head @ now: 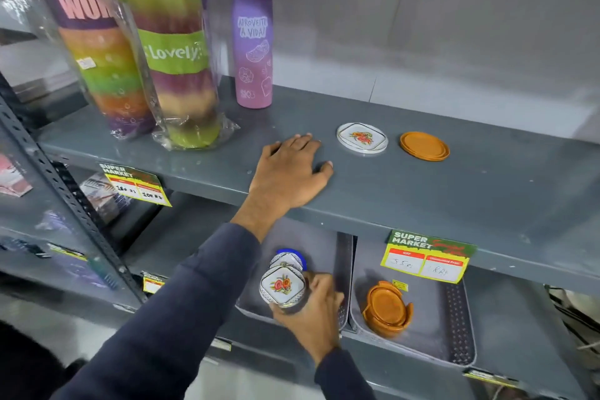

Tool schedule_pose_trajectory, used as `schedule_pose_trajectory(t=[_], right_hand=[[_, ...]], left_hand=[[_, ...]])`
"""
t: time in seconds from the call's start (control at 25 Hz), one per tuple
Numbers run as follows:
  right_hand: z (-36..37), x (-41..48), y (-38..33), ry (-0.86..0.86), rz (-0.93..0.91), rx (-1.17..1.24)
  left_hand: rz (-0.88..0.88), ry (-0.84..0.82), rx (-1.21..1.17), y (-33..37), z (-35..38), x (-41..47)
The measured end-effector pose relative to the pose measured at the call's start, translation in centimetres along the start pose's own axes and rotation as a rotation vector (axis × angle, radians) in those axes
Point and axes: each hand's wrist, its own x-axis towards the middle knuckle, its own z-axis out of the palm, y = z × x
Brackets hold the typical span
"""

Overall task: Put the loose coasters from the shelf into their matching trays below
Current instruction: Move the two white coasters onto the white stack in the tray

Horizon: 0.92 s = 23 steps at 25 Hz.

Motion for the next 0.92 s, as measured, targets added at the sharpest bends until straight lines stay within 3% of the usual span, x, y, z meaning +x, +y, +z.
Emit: schedule_pose_trajectory(t=[0.32,0.68,0.8,0.92], right_hand=[[4.9,4.0,0.5,-0.230,0.073,-0.232],[6.8,5.4,2.1,-0.262,-0.048,-0.589],[7.0,5.5,2.0,-0.237,-0.030,-0.581],[6.9,6.1,1.8,-0.329,0.040,-0.515]], left_hand=[[-0.001,0.009,0.010,0.0,-0.1,-0.1],[0.000,0.008,0.020,0.0,-0.1,0.0],[0.000,0.003,0.021,0.0,-0.2,0.0],[0.000,-0.012,0.023,0.0,-0.3,-0.1]])
